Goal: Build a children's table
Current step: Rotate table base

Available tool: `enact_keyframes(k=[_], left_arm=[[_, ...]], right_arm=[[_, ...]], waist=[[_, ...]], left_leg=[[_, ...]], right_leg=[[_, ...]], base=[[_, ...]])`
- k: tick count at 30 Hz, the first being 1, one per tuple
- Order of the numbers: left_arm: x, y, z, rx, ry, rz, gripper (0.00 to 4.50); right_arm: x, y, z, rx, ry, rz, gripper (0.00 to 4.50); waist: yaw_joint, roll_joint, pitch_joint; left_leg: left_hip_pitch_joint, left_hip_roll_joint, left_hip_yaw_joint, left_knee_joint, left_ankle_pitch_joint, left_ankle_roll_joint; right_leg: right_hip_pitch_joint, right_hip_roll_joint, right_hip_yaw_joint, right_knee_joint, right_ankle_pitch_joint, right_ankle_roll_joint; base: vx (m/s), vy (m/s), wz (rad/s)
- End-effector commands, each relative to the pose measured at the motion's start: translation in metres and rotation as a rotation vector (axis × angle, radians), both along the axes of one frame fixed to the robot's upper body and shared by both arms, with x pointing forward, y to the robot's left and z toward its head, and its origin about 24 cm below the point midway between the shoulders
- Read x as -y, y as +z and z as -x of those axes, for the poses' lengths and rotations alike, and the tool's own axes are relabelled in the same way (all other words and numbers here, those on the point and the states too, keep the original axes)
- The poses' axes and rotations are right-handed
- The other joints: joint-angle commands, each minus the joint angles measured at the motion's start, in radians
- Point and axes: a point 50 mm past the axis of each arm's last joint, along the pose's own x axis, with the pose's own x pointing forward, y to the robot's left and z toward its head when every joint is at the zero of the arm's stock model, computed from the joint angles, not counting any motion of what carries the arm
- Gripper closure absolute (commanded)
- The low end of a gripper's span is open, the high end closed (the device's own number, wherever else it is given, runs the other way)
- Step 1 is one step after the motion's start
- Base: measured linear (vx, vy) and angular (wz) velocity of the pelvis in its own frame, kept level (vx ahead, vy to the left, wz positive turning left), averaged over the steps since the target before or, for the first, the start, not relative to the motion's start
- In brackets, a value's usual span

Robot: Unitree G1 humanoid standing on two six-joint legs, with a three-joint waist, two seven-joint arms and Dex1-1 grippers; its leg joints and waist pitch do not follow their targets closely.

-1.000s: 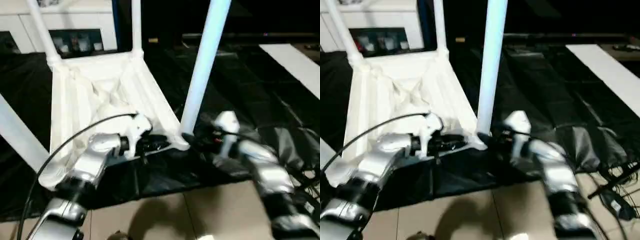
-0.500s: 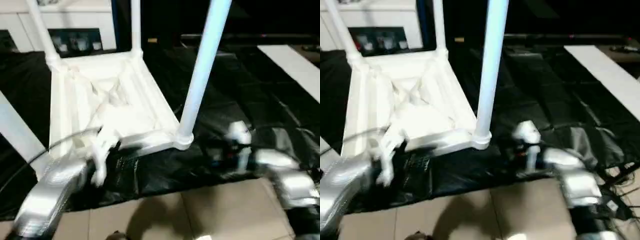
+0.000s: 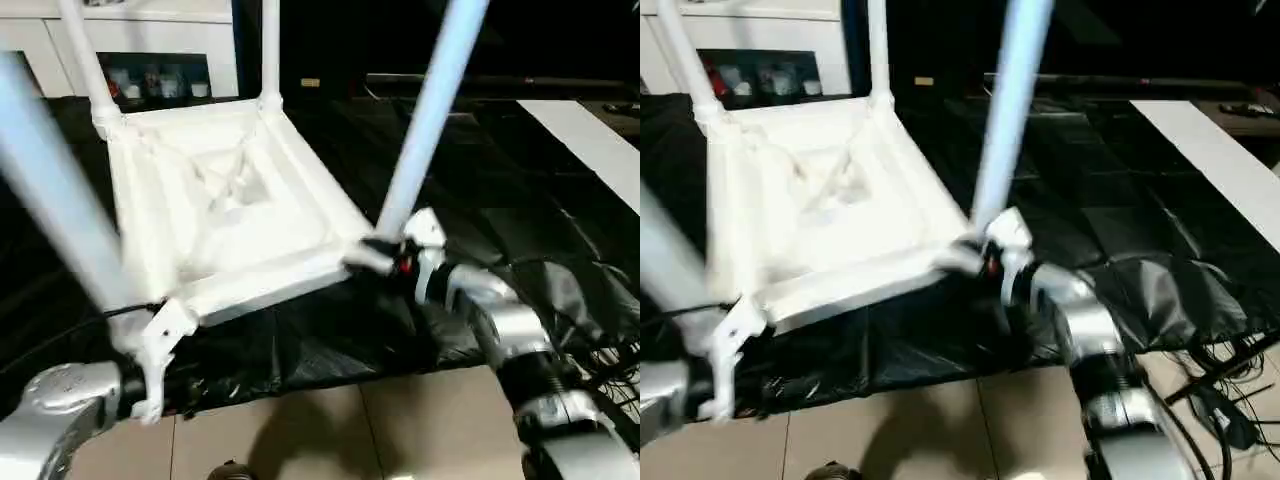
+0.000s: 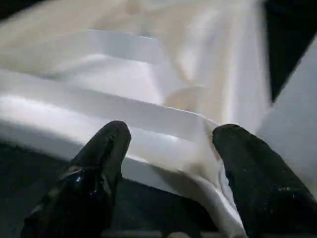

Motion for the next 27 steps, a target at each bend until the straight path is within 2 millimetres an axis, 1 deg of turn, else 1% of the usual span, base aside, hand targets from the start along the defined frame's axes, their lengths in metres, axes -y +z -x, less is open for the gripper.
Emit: enact_keyframes(k=[1,2,3,4,5,6,7,8,9,10,11,12,13,14,15,16,17,18,19,20,21,22,23,25,26,27], left_arm=[[0.004,0.0,0.007,-0.024,-0.034,-0.009,0.9],[0.002,-0.004,0.011,-0.036,-0.027,-0.032,0.8],[0.001,-0.006,0.014,-0.041,-0.021,-0.047,0.73],[0.0,-0.007,0.014,-0.042,-0.02,-0.05,0.73],[-0.006,-0.009,0.016,-0.034,0.012,-0.066,0.66],[-0.009,-0.009,0.015,-0.01,0.041,-0.057,0.55],[-0.013,-0.007,0.012,0.023,0.067,-0.045,0.55],[-0.015,-0.006,0.01,0.045,0.085,-0.036,0.43],[-0.024,0.004,0.001,0.148,0.158,0.023,0.34],[-0.026,0.008,-0.003,0.186,0.183,0.051,0.24],[-0.027,0.011,-0.005,0.208,0.194,0.066,0.24],[-0.029,0.016,-0.009,0.248,0.212,0.093,0.1],[-0.03,0.019,-0.012,0.265,0.215,0.11,0.04],[-0.029,0.021,-0.014,0.278,0.215,0.121,0.04],[-0.026,0.027,-0.02,0.309,0.213,0.167,0.04],[-0.025,0.029,-0.023,0.325,0.212,0.194,0.04],[-0.025,0.029,-0.023,0.325,0.212,0.194,0.04],[-0.017,0.033,-0.032,0.347,0.185,0.225,0.04],[-0.015,0.032,-0.036,0.354,0.178,0.231,0.04],[-0.015,0.032,-0.036,0.354,0.178,0.231,0.04],[-0.014,0.032,-0.04,0.356,0.172,0.233,0.04],[-0.014,0.032,-0.041,0.355,0.171,0.233,0.04],[-0.014,0.031,-0.041,0.345,0.162,0.226,0.04],[-0.017,0.03,-0.034,0.304,0.142,0.224,0.04],[-0.017,0.03,-0.034,0.304,0.142,0.224,0.04],[-0.023,0.029,-0.025,0.265,0.124,0.214,0.04]], right_arm=[[0.02,-0.002,-0.006,0.007,-0.143,0.031,1.3],[0.02,-0.004,-0.006,0.012,-0.159,0.037,1.3],[0.02,-0.005,-0.006,0.014,-0.168,0.044,1.3],[0.02,-0.006,-0.006,0.015,-0.169,0.045,1.3],[0.021,-0.01,-0.003,0.02,-0.173,0.063,1.3],[0.021,-0.012,-0.001,0.022,-0.173,0.063,1.3],[0.022,-0.014,0.001,0.019,-0.167,0.054,1.3],[0.022,-0.014,0.002,0.016,-0.163,0.047,1.3],[0.022,-0.019,0.009,0.0,-0.135,0.025,1.3],[0.022,-0.021,0.011,-0.006,-0.123,0.02,1.3],[0.022,-0.022,0.013,-0.01,-0.117,0.019,1.3],[0.022,-0.025,0.015,-0.017,-0.107,0.017,1.3],[0.022,-0.027,0.017,-0.02,-0.11,0.028,1.3],[0.022,-0.028,0.017,-0.022,-0.115,0.034,1.3],[0.024,-0.032,0.018,-0.03,-0.147,0.052,1.3],[0.025,-0.034,0.018,-0.034,-0.167,0.061,1.3],[0.025,-0.034,0.018,-0.034,-0.167,0.061,1.3],[0.024,-0.035,0.015,-0.037,-0.208,0.074,1.3],[0.022,-0.035,0.014,-0.037,-0.218,0.077,1.3],[0.022,-0.035,0.014,-0.037,-0.218,0.077,1.3],[0.02,-0.034,0.013,-0.033,-0.218,0.084,1.3],[0.019,-0.034,0.013,-0.032,-0.218,0.085,1.3],[0.018,-0.033,0.012,-0.028,-0.215,0.084,1.3],[0.015,-0.029,0.011,-0.014,-0.196,0.073,1.3],[0.015,-0.029,0.011,-0.014,-0.196,0.073,1.3],[0.013,-0.027,0.011,-0.005,-0.174,0.064,1.3]], waist=[[0.0,0.02,-0.055],[0.002,0.021,-0.054],[0.005,0.024,-0.053],[0.004,0.021,-0.054],[0.003,0.016,-0.054],[0.002,0.017,-0.054],[-0.002,0.003,-0.053],[0.001,0.008,-0.052],[-0.001,0.003,-0.052],[0.0,0.009,-0.054],[0.0,0.01,-0.055],[-0.001,0.005,-0.054],[0.001,0.007,-0.054],[0.0,0.007,-0.053],[0.001,0.009,-0.052],[0.004,0.013,-0.051],[0.004,0.011,-0.051],[0.004,0.019,-0.048],[0.002,0.013,-0.049],[0.003,0.019,-0.049],[0.0,0.015,-0.052],[-0.001,0.015,-0.052],[-0.003,0.013,-0.053],[-0.005,0.012,-0.055],[-0.007,0.012,-0.055],[-0.007,0.006,-0.056]], left_leg=[[0.021,0.038,-0.016,-0.066,-0.217,-0.015],[0.022,0.038,-0.014,-0.065,-0.218,-0.014],[0.023,0.038,-0.014,-0.065,-0.226,-0.016],[0.018,0.037,-0.015,-0.066,-0.23,-0.015],[0.016,0.037,-0.016,-0.066,-0.23,-0.013],[0.014,0.037,-0.016,-0.066,-0.233,-0.011],[0.013,0.037,-0.015,-0.066,-0.232,-0.005],[0.012,0.036,-0.017,-0.065,-0.228,-0.001],[0.012,0.036,-0.016,-0.065,-0.229,0.004],[0.013,0.037,-0.017,-0.066,-0.229,0.003],[0.015,0.037,-0.017,-0.065,-0.229,0.001],[0.014,0.038,-0.017,-0.067,-0.238,0.001],[0.017,0.04,-0.019,-0.068,-0.249,-0.002],[0.017,0.04,-0.019,-0.069,-0.255,-0.004],[0.022,0.04,-0.018,-0.069,-0.277,-0.012],[0.024,0.039,-0.019,-0.069,-0.291,-0.023],[0.024,0.039,-0.018,-0.069,-0.302,-0.027],[0.022,0.039,-0.022,-0.072,-0.323,-0.037],[0.026,0.038,-0.021,-0.071,-0.344,-0.045],[0.024,0.038,-0.023,-0.071,-0.347,-0.049],[0.022,0.037,-0.023,-0.07,-0.339,-0.05],[0.022,0.037,-0.023,-0.07,-0.334,-0.049],[0.02,0.036,-0.023,-0.069,-0.328,-0.046],[0.018,0.037,-0.023,-0.067,-0.306,-0.039],[0.016,0.037,-0.023,-0.067,-0.299,-0.036],[0.014,0.037,-0.021,-0.065,-0.274,-0.024]], right_leg=[[0.036,-0.059,0.05,-0.065,-0.145,-0.186],[0.035,-0.058,0.051,-0.065,-0.142,-0.184],[0.034,-0.056,0.051,-0.066,-0.136,-0.182],[0.039,-0.057,0.051,-0.066,-0.14,-0.176],[0.04,-0.058,0.051,-0.066,-0.144,-0.173],[0.042,-0.06,0.051,-0.067,-0.156,-0.165],[0.043,-0.059,0.051,-0.07,-0.168,-0.16],[0.044,-0.06,0.052,-0.069,-0.172,-0.158],[0.043,-0.059,0.052,-0.073,-0.18,-0.151],[0.044,-0.059,0.052,-0.072,-0.176,-0.151],[0.043,-0.058,0.052,-0.071,-0.168,-0.152],[0.041,-0.056,0.05,-0.07,-0.17,-0.157],[0.04,-0.058,0.05,-0.07,-0.172,-0.161],[0.039,-0.057,0.05,-0.07,-0.179,-0.162],[0.035,-0.056,0.05,-0.072,-0.198,-0.164],[0.033,-0.058,0.05,-0.072,-0.214,-0.164],[0.032,-0.057,0.05,-0.074,-0.22,-0.163],[0.033,-0.059,0.051,-0.073,-0.244,-0.156],[0.031,-0.059,0.05,-0.076,-0.268,-0.148],[0.033,-0.061,0.051,-0.075,-0.274,-0.144],[0.036,-0.062,0.052,-0.075,-0.273,-0.135],[0.035,-0.062,0.053,-0.074,-0.267,-0.135],[0.037,-0.061,0.053,-0.073,-0.261,-0.137],[0.039,-0.062,0.053,-0.069,-0.238,-0.14],[0.04,-0.061,0.053,-0.068,-0.228,-0.143],[0.041,-0.06,0.052,-0.064,-0.196,-0.155]], base=[[0.0,0.0,0.0],[0.0,0.0,0.0],[0.0,0.0,0.0],[0.0,0.0,0.0],[0.0,0.0,0.0],[0.0,0.0,0.0],[0.0,0.0,0.0],[0.0,0.0,0.0],[0.0,0.0,0.0],[0.0,0.0,0.0],[0.0,0.0,0.0],[0.0,0.0,0.0],[0.0,0.0,0.0],[0.0,0.0,0.0],[0.0,0.0,0.0],[0.0,0.0,0.0],[0.0,0.0,0.0],[0.0,0.0,0.0],[0.0,0.0,0.0],[0.0,0.0,0.0],[0.0,0.0,0.0],[0.0,0.0,0.0],[0.0,0.0,0.0],[0.0,0.0,0.0],[0.0,0.0,0.0],[0.0,0.0,0.0]])
